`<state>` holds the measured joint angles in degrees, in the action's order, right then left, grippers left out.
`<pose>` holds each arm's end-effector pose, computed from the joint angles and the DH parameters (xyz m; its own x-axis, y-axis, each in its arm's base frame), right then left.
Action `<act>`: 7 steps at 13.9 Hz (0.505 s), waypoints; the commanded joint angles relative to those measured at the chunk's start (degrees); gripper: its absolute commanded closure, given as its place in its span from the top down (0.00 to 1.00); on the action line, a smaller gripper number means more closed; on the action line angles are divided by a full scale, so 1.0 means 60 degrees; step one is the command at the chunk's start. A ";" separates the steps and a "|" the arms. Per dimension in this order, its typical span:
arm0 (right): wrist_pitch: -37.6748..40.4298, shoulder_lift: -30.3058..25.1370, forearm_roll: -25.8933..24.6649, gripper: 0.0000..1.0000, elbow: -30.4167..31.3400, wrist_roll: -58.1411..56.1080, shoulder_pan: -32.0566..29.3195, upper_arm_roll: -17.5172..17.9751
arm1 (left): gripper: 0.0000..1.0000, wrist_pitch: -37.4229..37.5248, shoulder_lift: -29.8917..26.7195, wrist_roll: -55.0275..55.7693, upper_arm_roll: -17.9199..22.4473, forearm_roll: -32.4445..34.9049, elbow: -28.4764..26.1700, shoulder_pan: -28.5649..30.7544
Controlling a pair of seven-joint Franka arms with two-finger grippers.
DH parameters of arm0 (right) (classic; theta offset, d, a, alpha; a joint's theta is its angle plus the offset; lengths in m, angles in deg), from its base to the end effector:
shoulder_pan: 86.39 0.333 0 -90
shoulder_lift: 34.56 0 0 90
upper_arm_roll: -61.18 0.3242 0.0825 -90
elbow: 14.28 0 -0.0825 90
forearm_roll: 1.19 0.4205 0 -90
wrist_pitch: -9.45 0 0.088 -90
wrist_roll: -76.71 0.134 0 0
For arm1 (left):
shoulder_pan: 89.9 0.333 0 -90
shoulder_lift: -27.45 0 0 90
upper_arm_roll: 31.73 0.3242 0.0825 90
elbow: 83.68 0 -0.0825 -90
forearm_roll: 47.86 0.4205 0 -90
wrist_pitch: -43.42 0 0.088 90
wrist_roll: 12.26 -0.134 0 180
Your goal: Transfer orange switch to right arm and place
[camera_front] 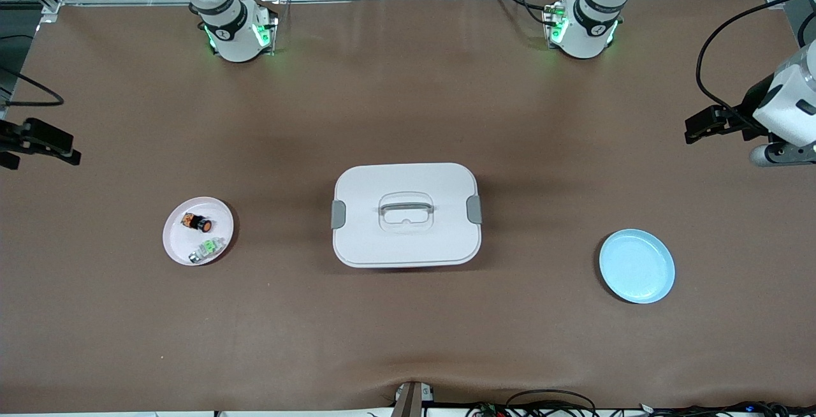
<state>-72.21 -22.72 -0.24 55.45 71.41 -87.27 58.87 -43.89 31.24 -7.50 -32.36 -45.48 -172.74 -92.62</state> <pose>0.6386 -0.0301 0.6429 0.9992 0.0401 0.0025 0.0401 -0.9992 -0.0079 0.6018 -0.0293 0.5708 0.9953 0.0267 -0.0928 0.0222 -0.9986 -0.0486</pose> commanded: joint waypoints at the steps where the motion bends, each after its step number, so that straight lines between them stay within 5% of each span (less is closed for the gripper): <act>1: 0.0278 -0.0465 0.0032 1.00 0.0243 0.1287 -0.0015 0.0120 | 1.00 0.0226 0.0115 0.0085 0.0062 -0.0046 0.0298 -0.0147; 7: 0.0295 -0.0553 -0.0099 1.00 0.0404 0.1062 0.0147 0.0164 | 1.00 0.0226 0.0115 -0.0046 0.0032 -0.0089 0.0298 -0.0045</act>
<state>-70.21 -24.56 -0.24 56.05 78.87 -86.10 59.82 -43.89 31.45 -7.49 -32.39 -45.48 -172.42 -93.04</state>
